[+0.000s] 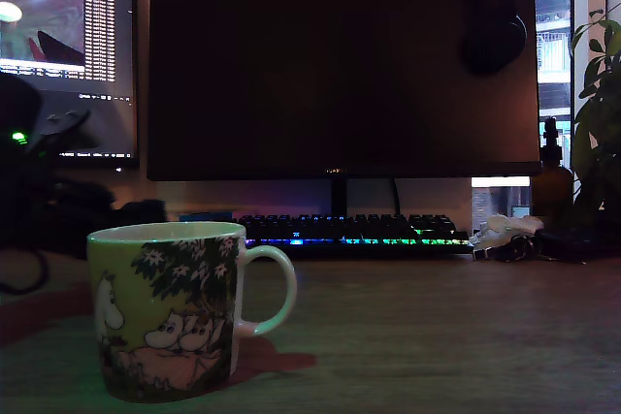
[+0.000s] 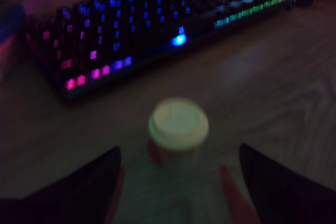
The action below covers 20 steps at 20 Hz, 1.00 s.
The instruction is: Pick up the coffee capsules on the table and drop them inside the coffee cup
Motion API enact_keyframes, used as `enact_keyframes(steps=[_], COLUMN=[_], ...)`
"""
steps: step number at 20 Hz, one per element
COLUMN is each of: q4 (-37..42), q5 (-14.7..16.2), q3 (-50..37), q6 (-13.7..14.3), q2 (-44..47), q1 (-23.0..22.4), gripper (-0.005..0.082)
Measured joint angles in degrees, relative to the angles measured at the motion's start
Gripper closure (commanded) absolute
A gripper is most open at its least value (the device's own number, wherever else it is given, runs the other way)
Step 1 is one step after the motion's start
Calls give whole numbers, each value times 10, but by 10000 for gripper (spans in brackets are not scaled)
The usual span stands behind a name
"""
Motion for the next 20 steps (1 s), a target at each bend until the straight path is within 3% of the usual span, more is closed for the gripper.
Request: enact_keyframes(steps=[15, 17, 20], q4=[-48, -52, -55], q5=[0, -9, -18], q3=[88, 89, 91], q6=[-1, -17, -18], q2=[70, 73, 73], q1=[-20, -24, -26], gripper=[113, 113, 113])
